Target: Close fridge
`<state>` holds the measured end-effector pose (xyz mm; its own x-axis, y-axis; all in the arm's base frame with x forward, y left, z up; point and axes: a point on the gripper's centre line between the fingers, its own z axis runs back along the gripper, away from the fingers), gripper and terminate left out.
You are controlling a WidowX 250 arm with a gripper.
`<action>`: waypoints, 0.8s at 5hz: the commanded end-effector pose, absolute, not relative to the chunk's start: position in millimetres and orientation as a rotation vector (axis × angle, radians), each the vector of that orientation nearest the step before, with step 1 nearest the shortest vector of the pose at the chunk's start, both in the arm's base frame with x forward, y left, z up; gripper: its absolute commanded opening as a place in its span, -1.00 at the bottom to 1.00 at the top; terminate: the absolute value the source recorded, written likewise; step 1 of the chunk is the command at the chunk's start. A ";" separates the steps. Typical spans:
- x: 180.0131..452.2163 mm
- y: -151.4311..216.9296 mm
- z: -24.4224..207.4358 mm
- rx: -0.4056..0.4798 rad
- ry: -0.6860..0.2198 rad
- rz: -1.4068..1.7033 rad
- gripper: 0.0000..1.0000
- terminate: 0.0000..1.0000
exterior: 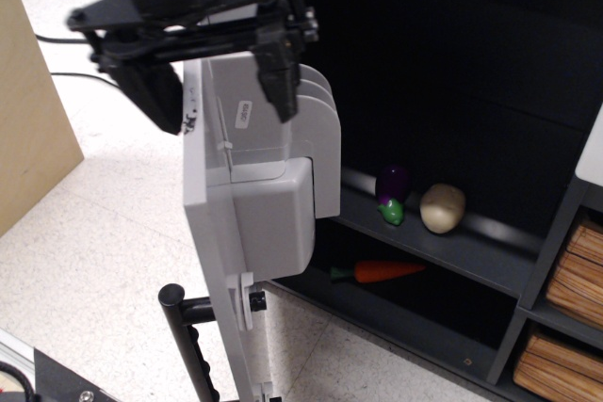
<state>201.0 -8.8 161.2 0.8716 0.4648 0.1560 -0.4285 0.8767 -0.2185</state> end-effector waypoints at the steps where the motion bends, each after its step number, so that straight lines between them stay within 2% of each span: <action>1: 254.1 -28.7 161.0 -0.192 -0.249 0.489 1.00 -1.00; 3: 308.4 -51.8 172.6 -0.232 -0.257 0.486 1.00 -1.00; 4: 304.0 -56.5 192.7 -0.278 -0.279 0.442 1.00 -1.00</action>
